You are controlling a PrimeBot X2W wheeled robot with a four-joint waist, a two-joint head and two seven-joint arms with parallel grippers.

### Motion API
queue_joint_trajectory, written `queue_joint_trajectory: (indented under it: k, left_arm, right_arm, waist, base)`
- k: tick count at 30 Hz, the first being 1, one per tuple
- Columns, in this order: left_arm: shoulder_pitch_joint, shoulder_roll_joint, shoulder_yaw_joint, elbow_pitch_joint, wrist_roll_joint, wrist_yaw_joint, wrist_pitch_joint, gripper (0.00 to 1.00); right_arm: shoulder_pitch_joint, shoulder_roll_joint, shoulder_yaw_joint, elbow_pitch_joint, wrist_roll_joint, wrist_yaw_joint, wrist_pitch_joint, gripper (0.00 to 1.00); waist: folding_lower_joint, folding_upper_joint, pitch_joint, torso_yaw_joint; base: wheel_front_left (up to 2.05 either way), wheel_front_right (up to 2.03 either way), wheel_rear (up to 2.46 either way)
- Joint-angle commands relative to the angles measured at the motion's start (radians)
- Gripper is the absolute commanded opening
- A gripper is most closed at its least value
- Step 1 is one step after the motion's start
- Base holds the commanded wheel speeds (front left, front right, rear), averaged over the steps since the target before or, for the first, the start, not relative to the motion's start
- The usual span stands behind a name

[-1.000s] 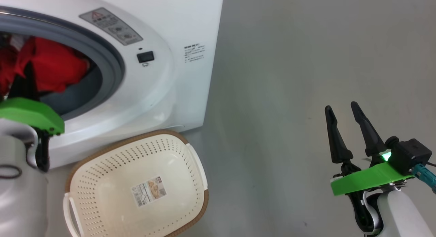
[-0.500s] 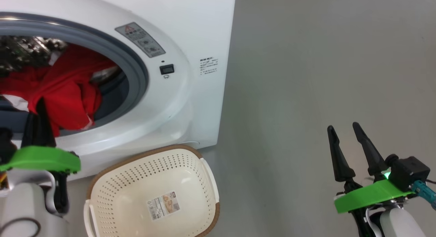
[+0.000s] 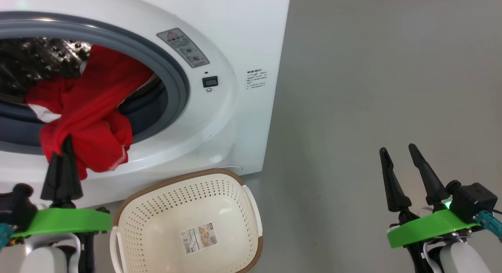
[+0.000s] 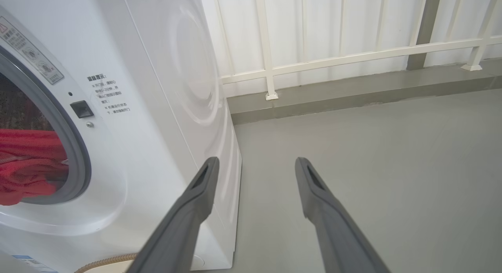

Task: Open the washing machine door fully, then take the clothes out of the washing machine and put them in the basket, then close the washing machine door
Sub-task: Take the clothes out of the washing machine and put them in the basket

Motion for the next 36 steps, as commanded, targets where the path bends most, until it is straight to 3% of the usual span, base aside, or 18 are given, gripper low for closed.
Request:
queue_joint_trajectory:
  k: [1,10,20,28,36]
  left_arm:
    - [0.004,0.019,0.029,-0.044,-0.010,-0.005,-0.012,0.00]
    - [0.035,0.016,0.017,-0.218,-0.066,-0.002,-0.012,0.00]
    - [0.055,0.016,-0.024,-0.413,-0.040,0.029,-0.012,0.00]
    - [0.082,0.016,-0.052,-0.311,-0.063,0.044,-0.012,0.00]
    - [0.107,0.016,-0.105,-0.077,-0.096,0.030,-0.012,0.00]
  right_arm:
    - [0.008,-0.010,0.014,-0.023,-0.005,0.006,-0.006,1.00]
    - [0.009,-0.006,0.011,-0.023,-0.008,0.006,-0.006,1.00]
    - [0.003,-0.004,0.011,-0.026,-0.003,0.006,-0.006,1.00]
    - [-0.002,-0.002,0.013,-0.025,-0.003,0.006,-0.006,1.00]
    - [-0.012,0.003,0.026,-0.026,0.000,0.006,-0.006,1.00]
  waist:
    - [0.0000,0.0000,-0.001,0.005]
    - [0.0000,0.0000,-0.005,0.020]
    - [0.0000,0.0000,0.004,0.011]
    - [0.0000,0.0000,0.014,0.003]
    - [0.0000,0.0000,0.037,-0.015]
  base:
    - [0.00,0.00,0.00]
    - [0.00,0.00,0.00]
    - [0.00,0.00,0.00]
    - [0.00,0.00,0.00]
    - [0.00,0.00,0.00]
